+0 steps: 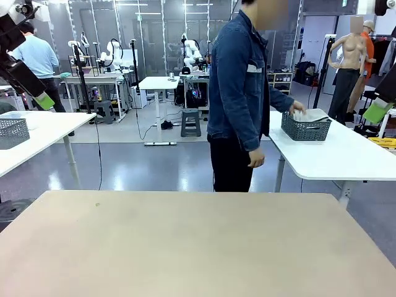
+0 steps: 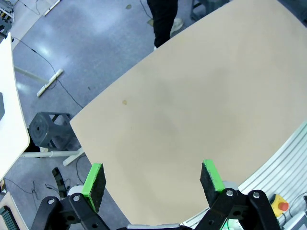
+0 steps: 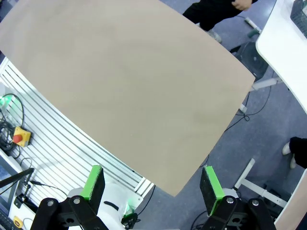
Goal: Fold the towels and place them in the basket.
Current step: Stack the folded Towel with hook on the right side of the table.
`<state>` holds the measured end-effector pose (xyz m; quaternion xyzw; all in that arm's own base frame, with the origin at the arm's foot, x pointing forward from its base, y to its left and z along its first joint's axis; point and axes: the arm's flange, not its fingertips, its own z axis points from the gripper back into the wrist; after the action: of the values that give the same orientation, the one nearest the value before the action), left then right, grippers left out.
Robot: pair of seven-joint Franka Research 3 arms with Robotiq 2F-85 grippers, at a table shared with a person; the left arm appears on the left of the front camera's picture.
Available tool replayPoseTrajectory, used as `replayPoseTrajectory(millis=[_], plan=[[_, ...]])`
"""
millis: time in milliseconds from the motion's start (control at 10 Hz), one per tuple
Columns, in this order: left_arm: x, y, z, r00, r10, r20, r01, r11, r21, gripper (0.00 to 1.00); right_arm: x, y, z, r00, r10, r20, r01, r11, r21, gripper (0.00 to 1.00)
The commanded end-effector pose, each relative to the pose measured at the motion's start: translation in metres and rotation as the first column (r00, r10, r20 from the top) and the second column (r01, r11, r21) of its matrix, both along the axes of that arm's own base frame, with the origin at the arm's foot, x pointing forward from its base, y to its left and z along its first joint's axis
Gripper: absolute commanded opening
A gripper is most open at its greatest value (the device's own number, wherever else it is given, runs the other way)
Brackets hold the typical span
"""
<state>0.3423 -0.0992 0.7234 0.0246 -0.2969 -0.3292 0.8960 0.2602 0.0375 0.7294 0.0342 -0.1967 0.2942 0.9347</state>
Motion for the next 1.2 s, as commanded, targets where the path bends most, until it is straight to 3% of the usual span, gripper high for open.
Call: replayPoseTrajectory(millis=[0,1100], plan=[[0.0014,0.0003,0.0017,1.0,0.001,0.005,-0.001,1.0,0.01,1.0,0.0,-0.0001,-0.0003,1.0,0.002,-0.001,-0.002,1.0,-0.001,1.0],[0.0014,0.0003,0.0017,1.0,0.001,0.005,-0.001,1.0,0.01,1.0,0.0,-0.0001,-0.0003,1.0,0.002,-0.001,-0.002,1.0,-0.001,1.0]])
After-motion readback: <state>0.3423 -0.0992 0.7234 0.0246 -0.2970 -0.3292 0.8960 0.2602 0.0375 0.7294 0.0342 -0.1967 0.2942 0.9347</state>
